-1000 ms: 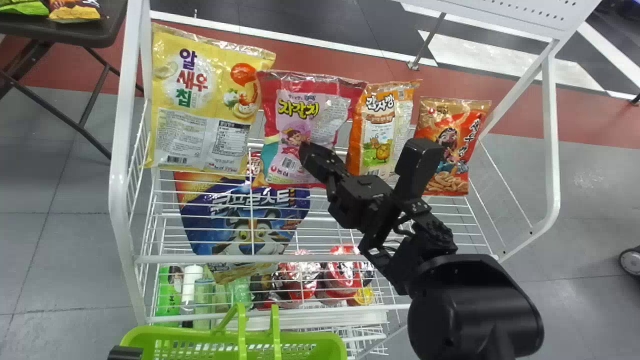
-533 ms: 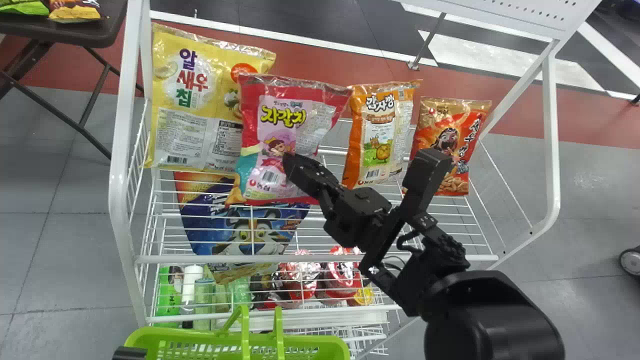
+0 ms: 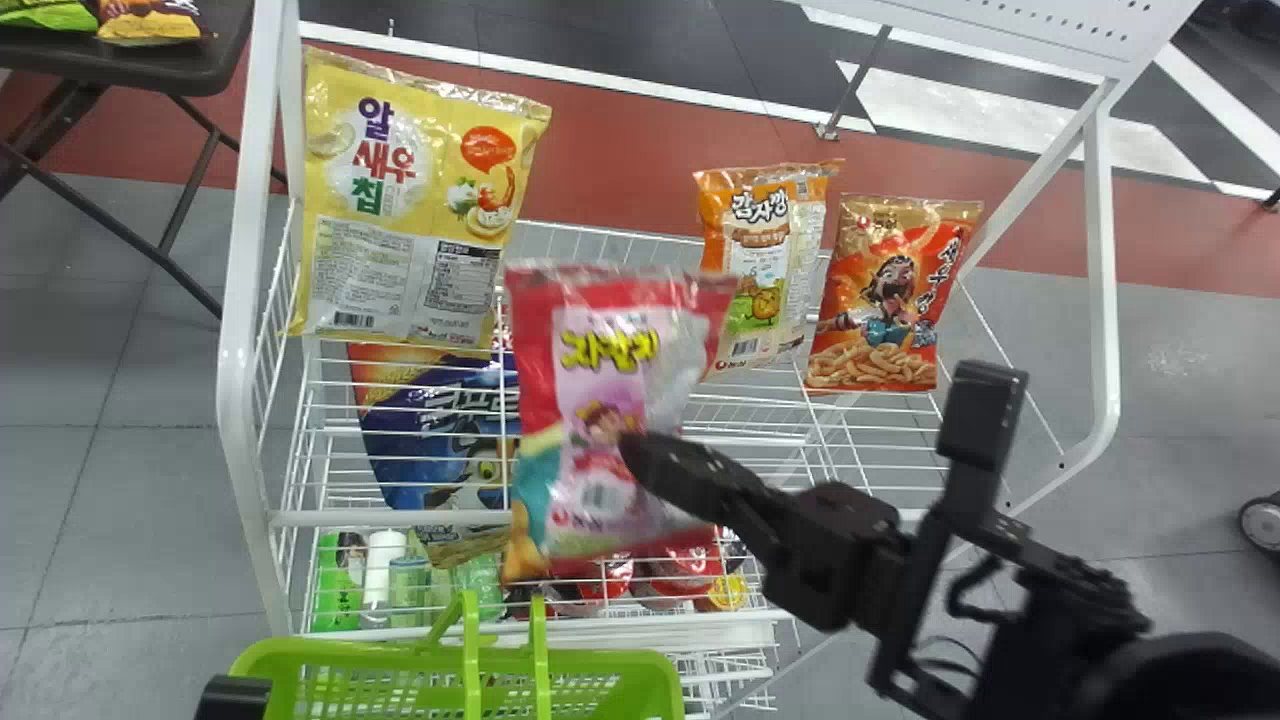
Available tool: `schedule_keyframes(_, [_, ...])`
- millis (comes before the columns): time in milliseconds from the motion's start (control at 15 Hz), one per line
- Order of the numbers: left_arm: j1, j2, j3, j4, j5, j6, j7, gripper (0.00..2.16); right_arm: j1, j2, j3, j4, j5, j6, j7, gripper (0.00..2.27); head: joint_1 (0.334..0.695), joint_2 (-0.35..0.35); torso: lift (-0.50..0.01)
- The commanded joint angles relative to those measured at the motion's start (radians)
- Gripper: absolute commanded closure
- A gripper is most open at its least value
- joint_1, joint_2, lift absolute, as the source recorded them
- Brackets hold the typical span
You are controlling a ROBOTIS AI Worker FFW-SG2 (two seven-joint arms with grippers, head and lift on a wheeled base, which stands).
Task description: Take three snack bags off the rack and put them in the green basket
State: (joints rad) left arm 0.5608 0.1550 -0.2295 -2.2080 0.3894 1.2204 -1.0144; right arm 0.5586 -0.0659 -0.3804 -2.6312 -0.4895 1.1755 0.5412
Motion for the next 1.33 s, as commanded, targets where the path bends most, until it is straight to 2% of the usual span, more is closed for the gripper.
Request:
schedule_keyframes(0, [-0.001,-0.005,0.013,-0.015,0.0,0.0,0.008,1.64,0.009,0.012,-0.13,-0.078,-0.015,0.266,0.043,2.1,0.695,-0.35,-0.023])
schedule_keyframes(67, [-0.001,-0.009,0.019,-0.018,0.0,0.0,0.01,1.64,0.009,0.015,-0.183,-0.098,-0.043,0.373,0.065,2.1,0.695,-0.35,-0.023])
schedule_keyframes(200, [-0.002,-0.014,0.026,-0.024,0.0,0.0,0.011,1.64,0.009,0.011,-0.29,-0.121,-0.098,0.397,0.123,2.1,0.695,-0.35,-0.023])
schedule_keyframes(333, [-0.005,-0.014,0.024,-0.033,-0.001,0.0,0.016,1.64,0.015,0.008,-0.314,-0.112,-0.101,0.397,0.158,2.1,0.695,-0.35,-0.023])
schedule_keyframes(467, [-0.007,-0.014,0.022,-0.047,-0.001,0.006,0.019,1.64,0.03,-0.009,-0.311,-0.084,-0.084,0.397,0.16,2.1,0.695,-0.35,-0.023])
schedule_keyframes(733, [-0.01,-0.012,0.029,-0.073,-0.001,0.043,0.019,1.64,0.06,-0.048,-0.178,-0.004,-0.014,0.397,0.157,2.1,0.695,-0.35,-0.023])
schedule_keyframes(1267, [-0.015,-0.012,0.022,-0.094,0.0,0.055,0.025,1.64,0.087,-0.095,0.061,0.037,-0.009,0.397,0.14,2.1,0.695,-0.35,-0.023])
